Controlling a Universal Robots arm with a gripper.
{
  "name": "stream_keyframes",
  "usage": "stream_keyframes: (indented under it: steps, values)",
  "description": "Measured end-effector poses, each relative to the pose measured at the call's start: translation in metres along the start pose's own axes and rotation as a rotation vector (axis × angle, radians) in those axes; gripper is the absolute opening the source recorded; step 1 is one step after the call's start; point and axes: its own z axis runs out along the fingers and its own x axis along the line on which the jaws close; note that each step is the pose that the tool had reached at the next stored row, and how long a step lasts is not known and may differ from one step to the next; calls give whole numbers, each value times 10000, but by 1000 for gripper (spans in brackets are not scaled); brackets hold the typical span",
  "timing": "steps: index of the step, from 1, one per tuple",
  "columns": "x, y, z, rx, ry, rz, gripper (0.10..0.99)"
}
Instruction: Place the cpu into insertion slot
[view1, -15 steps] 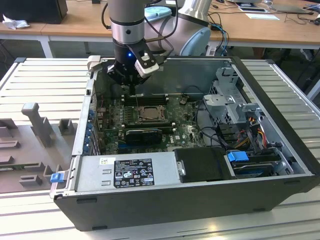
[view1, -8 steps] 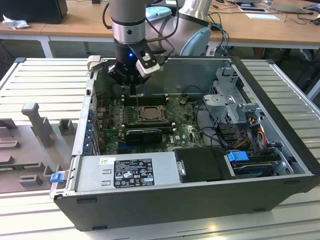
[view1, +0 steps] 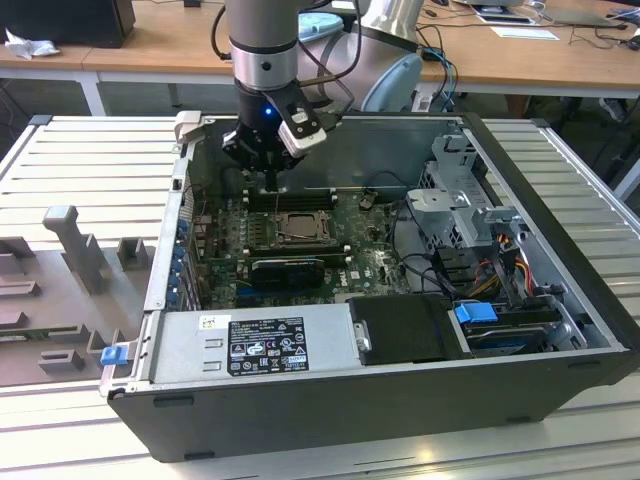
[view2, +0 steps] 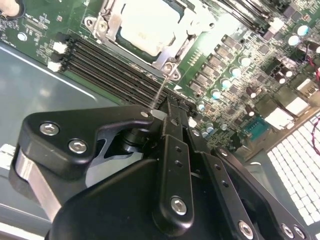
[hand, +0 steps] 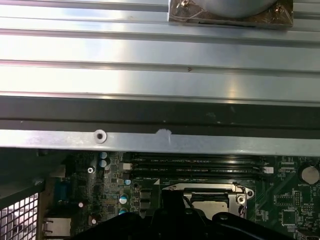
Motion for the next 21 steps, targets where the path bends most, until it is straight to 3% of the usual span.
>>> stream_keyframes:
  steps: [5,21]
  values:
    - [-53,-2,7,0,0,1,106]
    - [-120,-4,14,0,0,1,106]
